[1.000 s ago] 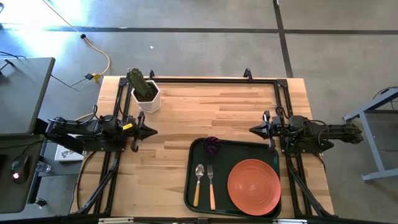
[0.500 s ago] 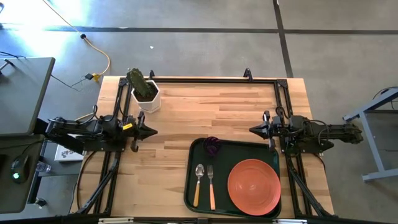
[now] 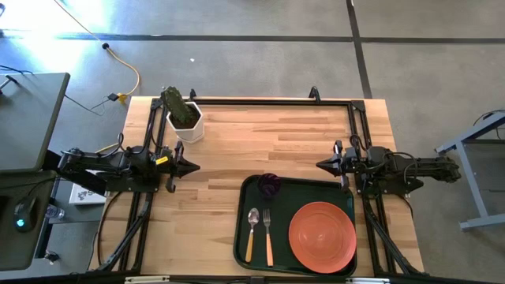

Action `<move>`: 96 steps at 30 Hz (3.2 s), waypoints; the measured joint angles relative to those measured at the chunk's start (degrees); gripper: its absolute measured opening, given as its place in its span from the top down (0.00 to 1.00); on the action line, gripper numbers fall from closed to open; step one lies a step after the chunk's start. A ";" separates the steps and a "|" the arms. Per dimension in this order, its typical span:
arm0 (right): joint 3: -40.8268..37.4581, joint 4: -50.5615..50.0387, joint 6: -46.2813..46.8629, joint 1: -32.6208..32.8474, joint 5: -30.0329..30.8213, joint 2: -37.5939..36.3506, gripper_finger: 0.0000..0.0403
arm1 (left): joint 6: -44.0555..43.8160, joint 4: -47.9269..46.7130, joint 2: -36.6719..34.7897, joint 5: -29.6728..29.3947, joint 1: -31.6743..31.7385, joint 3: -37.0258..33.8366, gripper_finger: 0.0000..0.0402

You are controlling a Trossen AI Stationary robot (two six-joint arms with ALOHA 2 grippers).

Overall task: Pick and place plate/cup/fork/spoon on tray
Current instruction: Return to Home Position

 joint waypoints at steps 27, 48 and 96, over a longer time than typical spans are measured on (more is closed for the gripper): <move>0.02 -0.01 -0.01 0.00 0.00 -0.02 1.00 | 0.00 0.01 0.00 0.02 -0.02 0.00 1.00; 0.02 -0.01 0.00 0.00 0.02 -0.02 1.00 | 0.02 0.01 0.00 0.02 -0.02 0.00 1.00; 0.02 -0.01 0.00 0.00 0.02 -0.02 1.00 | 0.02 0.23 14.10 0.02 0.42 0.00 1.00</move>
